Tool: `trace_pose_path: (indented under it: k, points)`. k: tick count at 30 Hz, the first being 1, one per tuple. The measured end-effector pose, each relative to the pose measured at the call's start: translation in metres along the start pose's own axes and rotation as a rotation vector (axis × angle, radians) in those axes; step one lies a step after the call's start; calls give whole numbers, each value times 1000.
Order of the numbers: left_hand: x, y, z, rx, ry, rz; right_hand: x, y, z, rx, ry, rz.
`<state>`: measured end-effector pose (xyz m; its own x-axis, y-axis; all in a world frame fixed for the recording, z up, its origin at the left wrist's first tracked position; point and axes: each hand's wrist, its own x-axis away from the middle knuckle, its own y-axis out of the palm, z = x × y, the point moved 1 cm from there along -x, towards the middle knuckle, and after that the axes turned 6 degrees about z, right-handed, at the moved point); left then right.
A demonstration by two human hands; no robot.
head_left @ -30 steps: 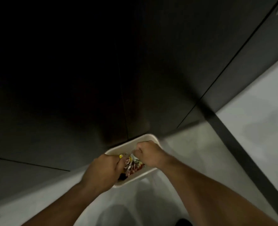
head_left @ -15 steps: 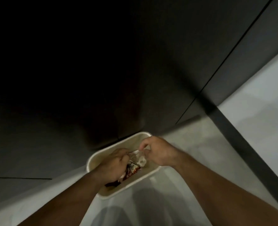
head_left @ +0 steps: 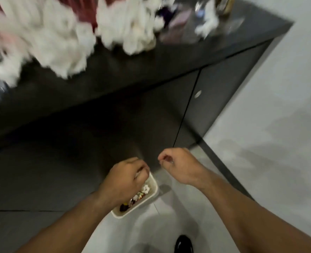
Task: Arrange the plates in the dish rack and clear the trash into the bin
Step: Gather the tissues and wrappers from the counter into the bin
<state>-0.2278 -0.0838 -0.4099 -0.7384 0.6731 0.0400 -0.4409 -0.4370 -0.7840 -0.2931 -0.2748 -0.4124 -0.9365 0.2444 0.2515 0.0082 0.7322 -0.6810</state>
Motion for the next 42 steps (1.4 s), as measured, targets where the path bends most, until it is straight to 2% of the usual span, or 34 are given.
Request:
trace_pose_path:
  k: [7, 12, 20, 31, 38, 42]
  points:
    - [-24, -137, 172, -46, 212, 142, 52, -182, -107, 13, -161, 187]
    - [-33, -186, 232, -49, 257, 286, 71, -264, -138, 57, -206, 262]
    - [-67, -217, 250, -59, 238, 342, 47, -317, -152, 141, -219, 307]
    - [-167, -245, 253, -112, 343, 336, -14, -362, -156, 167, -193, 449]
    - [-230, -219, 246, -220, 291, 279, -81, -401, -126, 152, -109, 535]
    - [-258, -180, 236, -345, 232, 115, -130, -410, -107, 134, -15, 531]
